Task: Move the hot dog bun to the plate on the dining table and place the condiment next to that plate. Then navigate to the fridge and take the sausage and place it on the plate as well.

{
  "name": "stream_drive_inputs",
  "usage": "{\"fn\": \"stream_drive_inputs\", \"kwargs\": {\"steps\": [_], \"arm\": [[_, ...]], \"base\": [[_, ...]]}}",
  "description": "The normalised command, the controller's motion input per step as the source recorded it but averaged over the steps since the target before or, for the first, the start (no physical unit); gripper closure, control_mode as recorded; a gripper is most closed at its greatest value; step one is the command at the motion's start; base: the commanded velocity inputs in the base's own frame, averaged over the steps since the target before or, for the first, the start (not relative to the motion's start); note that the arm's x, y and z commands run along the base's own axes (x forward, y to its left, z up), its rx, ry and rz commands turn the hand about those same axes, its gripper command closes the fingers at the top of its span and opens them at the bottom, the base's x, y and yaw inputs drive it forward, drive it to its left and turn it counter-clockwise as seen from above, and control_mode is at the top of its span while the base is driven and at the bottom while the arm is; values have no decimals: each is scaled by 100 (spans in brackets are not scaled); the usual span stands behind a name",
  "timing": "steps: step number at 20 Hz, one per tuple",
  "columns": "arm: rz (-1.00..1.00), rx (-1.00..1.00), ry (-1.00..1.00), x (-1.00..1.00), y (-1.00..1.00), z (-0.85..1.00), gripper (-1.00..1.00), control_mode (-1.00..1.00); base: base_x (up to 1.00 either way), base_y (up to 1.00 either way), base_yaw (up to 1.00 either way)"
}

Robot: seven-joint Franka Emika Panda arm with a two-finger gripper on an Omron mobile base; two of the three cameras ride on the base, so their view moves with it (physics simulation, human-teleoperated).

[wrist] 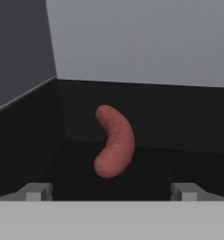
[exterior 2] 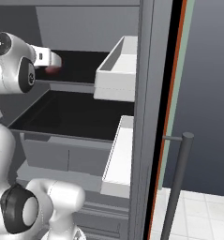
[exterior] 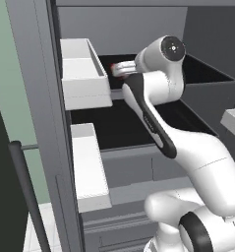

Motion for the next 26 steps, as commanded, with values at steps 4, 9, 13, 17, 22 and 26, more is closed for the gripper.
{"fn": "stream_drive_inputs", "kwargs": {"steps": [4, 9, 13, 17, 22, 26], "arm": [[0, 0, 4, 54, 0, -7, -100, -100], [-2, 0, 8, 27, 0, -9, -100, -100], [-3, 0, 14, 30, 1, -9, -100, -100], [-3, -1, 16, 37, 5, -8, -100, -100], [0, -3, 4, 32, 7, -18, -100, -100], [0, -1, 0, 16, 7, -22, -100, -100]], "base": [[0, 0, 0], [0, 0, 0], [0, 0, 0], [0, 0, 0], [0, 0, 0], [0, 0, 0]]}}
